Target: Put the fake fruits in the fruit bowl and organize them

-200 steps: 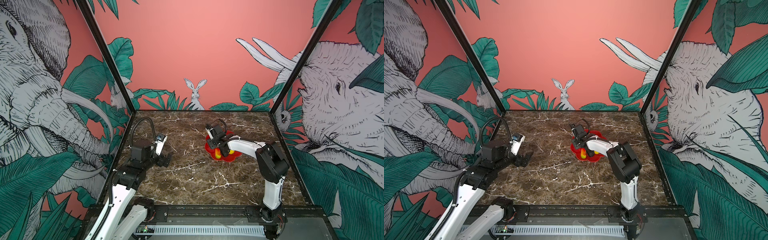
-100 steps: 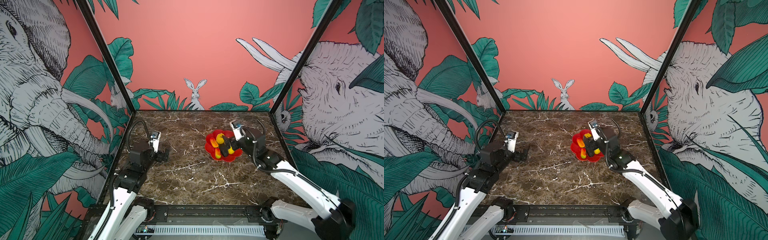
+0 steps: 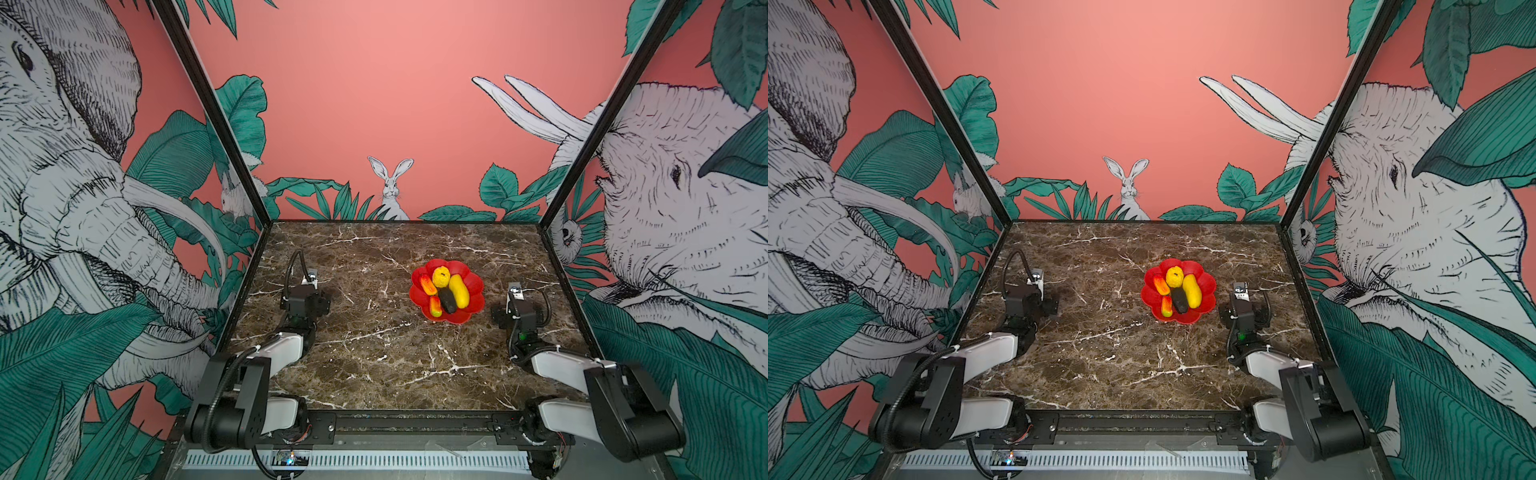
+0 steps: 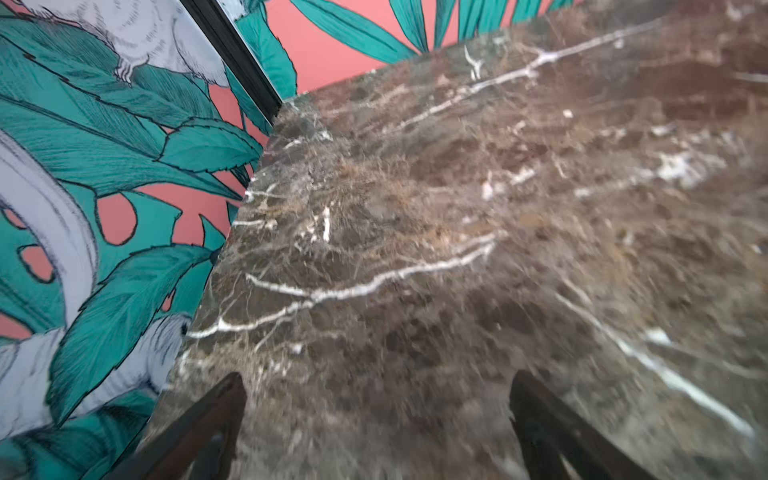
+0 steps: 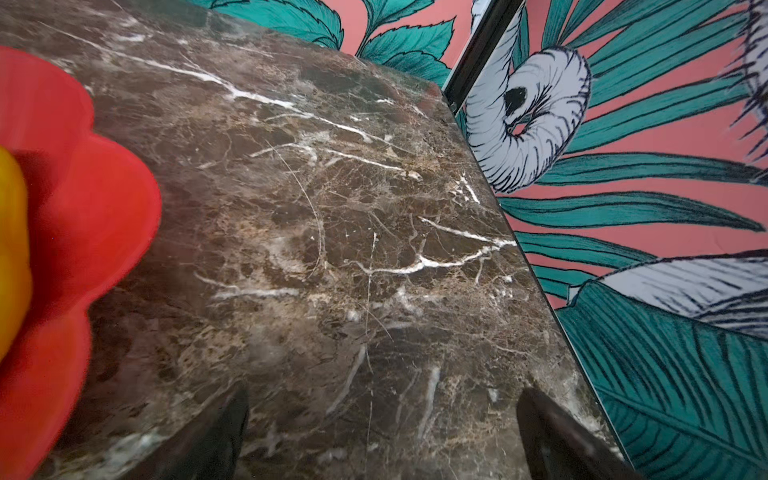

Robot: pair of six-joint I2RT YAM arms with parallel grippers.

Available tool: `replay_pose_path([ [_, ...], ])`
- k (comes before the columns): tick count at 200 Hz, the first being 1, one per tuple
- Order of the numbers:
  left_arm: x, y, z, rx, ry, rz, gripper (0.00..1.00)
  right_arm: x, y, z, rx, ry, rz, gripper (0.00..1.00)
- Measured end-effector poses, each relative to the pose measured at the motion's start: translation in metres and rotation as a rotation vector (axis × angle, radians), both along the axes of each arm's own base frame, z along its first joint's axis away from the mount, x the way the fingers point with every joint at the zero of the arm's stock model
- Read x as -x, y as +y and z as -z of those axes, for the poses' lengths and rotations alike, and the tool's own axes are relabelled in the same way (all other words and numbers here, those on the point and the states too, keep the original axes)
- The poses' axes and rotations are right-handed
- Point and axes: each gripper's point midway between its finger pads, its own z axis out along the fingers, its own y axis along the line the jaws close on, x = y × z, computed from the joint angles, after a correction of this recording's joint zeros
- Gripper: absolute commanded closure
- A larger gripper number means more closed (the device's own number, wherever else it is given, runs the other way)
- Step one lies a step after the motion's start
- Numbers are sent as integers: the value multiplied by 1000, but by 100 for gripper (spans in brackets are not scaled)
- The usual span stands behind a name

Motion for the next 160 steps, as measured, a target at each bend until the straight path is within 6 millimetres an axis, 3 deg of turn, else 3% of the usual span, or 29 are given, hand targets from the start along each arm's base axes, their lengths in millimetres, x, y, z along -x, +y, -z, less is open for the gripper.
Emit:
replay_pose_path([
  [42,-26,-4,19,74,1,48,0,-37,-17,9,-34,-51,48,0],
  [74,-29,-7,26,113,-20,79,0,-44,-22,3,-71,-87,60,0],
  [160,-34,-13,14,133,-76,113,0,-49,-15,-2,-98,-115,21,1],
])
